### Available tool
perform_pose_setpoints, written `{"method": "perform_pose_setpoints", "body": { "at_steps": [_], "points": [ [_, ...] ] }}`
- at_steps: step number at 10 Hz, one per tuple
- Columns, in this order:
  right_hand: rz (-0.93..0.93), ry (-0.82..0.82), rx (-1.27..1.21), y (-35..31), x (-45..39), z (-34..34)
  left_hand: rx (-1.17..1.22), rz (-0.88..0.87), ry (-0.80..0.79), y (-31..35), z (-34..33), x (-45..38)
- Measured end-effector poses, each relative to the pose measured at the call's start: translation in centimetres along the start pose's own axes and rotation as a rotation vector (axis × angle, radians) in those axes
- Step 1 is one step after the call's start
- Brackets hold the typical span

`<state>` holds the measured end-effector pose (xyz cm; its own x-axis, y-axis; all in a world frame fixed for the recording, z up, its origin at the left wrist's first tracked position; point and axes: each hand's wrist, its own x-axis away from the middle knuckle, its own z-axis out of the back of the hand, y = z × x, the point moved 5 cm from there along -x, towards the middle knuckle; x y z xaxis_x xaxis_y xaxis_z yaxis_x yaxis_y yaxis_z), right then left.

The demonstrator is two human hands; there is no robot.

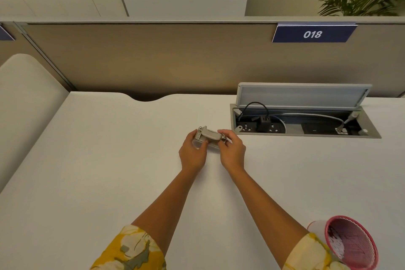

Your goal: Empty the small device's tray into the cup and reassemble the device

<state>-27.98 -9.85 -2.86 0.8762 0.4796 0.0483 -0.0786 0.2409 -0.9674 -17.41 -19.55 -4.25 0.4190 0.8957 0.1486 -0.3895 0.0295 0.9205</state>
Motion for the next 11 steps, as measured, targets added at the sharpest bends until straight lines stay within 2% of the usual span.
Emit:
{"method": "perform_pose_setpoints", "body": {
  "at_steps": [3,5,10,11],
  "points": [
    [0.112,-0.043,0.130,0.1,-3.2,-1.8,-0.285,-0.087,-0.133,-1.3,-1.4,-1.7],
    [0.091,-0.086,0.200,1.9,-4.0,-2.2,-0.460,-0.133,-0.168,-1.8,-2.1,-2.2],
    [0.054,-0.272,0.272,2.7,-3.7,-2.6,-0.577,-0.206,-0.209,-2.6,-1.9,-1.7],
    [0.037,-0.240,0.275,2.3,-3.5,-2.1,-0.608,-0.209,-0.217,-2.8,-1.7,-1.4]
  ]
}}
